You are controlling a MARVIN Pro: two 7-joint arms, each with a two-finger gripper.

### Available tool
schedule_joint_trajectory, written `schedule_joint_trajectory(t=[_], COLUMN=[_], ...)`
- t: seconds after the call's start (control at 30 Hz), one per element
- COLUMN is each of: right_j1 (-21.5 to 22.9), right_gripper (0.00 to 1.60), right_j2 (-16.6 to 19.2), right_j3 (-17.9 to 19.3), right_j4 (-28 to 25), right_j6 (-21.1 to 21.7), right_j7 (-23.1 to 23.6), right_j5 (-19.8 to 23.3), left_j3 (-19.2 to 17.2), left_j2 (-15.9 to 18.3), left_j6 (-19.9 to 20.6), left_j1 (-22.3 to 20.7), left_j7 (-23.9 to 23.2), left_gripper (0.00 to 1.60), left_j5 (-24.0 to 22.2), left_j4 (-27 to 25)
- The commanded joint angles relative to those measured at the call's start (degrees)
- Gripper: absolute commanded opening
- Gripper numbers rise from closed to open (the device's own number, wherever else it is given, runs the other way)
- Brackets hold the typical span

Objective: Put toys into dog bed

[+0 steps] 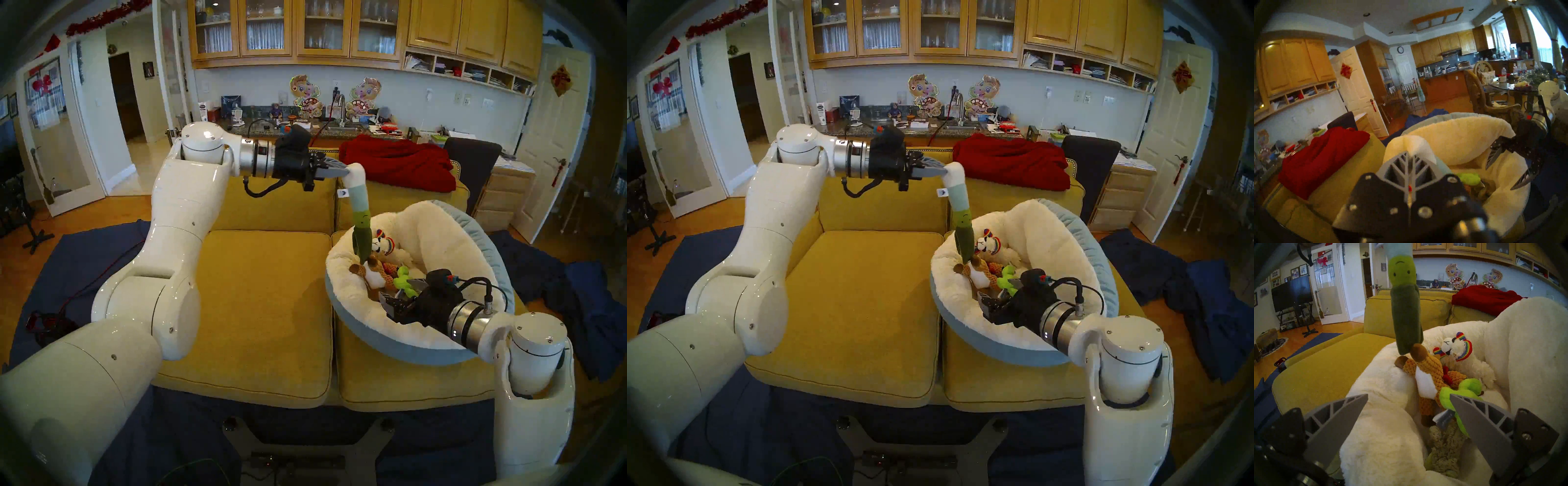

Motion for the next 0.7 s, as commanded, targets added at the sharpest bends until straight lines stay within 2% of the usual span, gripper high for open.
schedule_joint_trajectory(t=[0.0, 0.23, 0.37, 0.6, 0.63, 0.67], right_j1=[0.93, 0.90, 0.88, 0.85, 0.84, 0.83], right_gripper=[1.60, 1.60, 1.60, 1.60, 1.60, 1.60], right_j2=[0.14, 0.14, 0.14, 0.14, 0.14, 0.14], right_j3=[-0.10, -0.10, -0.10, -0.10, -0.10, -0.10], right_j4=[-1.88, -2.12, -2.24, -2.36, -2.38, -2.41], right_j6=[-0.40, -0.39, -0.38, -0.36, -0.35, -0.35], right_j7=[0.04, 0.03, 0.02, 0.00, 0.00, -0.01], right_j5=[0.16, 0.14, 0.13, 0.11, 0.11, 0.10], left_j3=[0.80, 2.57, 3.58, 4.39, 4.46, 4.53], left_j2=[-2.55, -4.19, -5.52, -7.82, -8.02, -8.54], left_j6=[4.48, 10.75, 14.79, 20.01, 21.45, 21.69], left_j1=[2.48, 7.14, 8.84, 9.74, 10.59, 9.60], left_j7=[0.45, 4.19, 7.92, 12.91, 14.10, 14.50], left_gripper=[0.00, 0.00, 0.00, 0.00, 0.00, 0.00], left_j5=[-0.39, 1.66, 3.32, 5.75, 6.44, 6.51], left_j4=[-6.79, -12.58, -16.23, -20.21, -22.24, -20.54])
